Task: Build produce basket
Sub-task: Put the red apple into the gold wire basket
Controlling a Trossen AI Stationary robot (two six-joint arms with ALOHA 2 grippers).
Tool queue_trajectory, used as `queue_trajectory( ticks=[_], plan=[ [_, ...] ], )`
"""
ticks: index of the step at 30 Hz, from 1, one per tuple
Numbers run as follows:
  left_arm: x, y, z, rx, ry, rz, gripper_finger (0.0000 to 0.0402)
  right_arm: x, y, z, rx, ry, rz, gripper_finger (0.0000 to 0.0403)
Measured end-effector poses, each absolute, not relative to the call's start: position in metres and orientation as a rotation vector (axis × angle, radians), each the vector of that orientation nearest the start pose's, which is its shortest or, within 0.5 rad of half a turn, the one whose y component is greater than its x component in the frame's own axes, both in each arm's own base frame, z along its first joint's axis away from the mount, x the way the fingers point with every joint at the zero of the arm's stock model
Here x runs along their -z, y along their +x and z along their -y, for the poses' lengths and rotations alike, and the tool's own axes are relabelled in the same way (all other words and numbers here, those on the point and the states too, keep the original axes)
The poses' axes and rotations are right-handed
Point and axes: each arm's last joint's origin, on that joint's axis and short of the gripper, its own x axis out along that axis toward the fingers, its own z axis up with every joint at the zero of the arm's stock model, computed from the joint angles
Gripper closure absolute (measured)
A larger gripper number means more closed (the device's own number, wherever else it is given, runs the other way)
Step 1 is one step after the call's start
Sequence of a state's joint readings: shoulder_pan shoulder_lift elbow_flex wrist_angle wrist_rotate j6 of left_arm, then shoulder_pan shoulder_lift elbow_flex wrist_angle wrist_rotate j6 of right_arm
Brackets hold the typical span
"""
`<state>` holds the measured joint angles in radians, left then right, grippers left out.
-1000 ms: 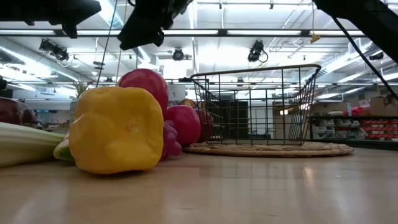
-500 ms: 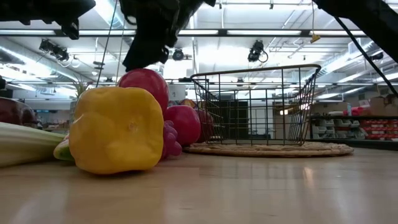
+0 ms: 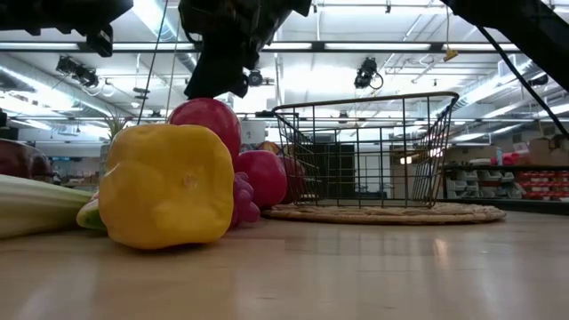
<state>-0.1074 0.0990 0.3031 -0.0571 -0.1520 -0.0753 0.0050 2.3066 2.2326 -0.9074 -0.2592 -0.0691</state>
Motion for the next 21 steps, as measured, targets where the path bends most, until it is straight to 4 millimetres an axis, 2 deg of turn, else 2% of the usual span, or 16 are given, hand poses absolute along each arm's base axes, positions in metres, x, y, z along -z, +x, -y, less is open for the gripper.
queue_trajectory(
  ticks=[5, 15, 21],
  plan=[
    [-0.252, 0.080, 0.004, -0.039, -0.094, 0.147, 0.0349, -0.260, 0.498, -0.010, -0.268, 0.075, -0.981, 0.0313],
    [-0.252, 0.080, 0.004, -0.039, -0.094, 0.148, 0.0349, -0.238, 0.500, -0.011, -0.273, 0.113, -0.992, 0.0312],
    [-0.252, 0.080, 0.004, -0.040, -0.092, 0.148, 0.0349, -0.238, 0.500, -0.011, -0.273, 0.114, -0.995, 0.0317]
  ],
)
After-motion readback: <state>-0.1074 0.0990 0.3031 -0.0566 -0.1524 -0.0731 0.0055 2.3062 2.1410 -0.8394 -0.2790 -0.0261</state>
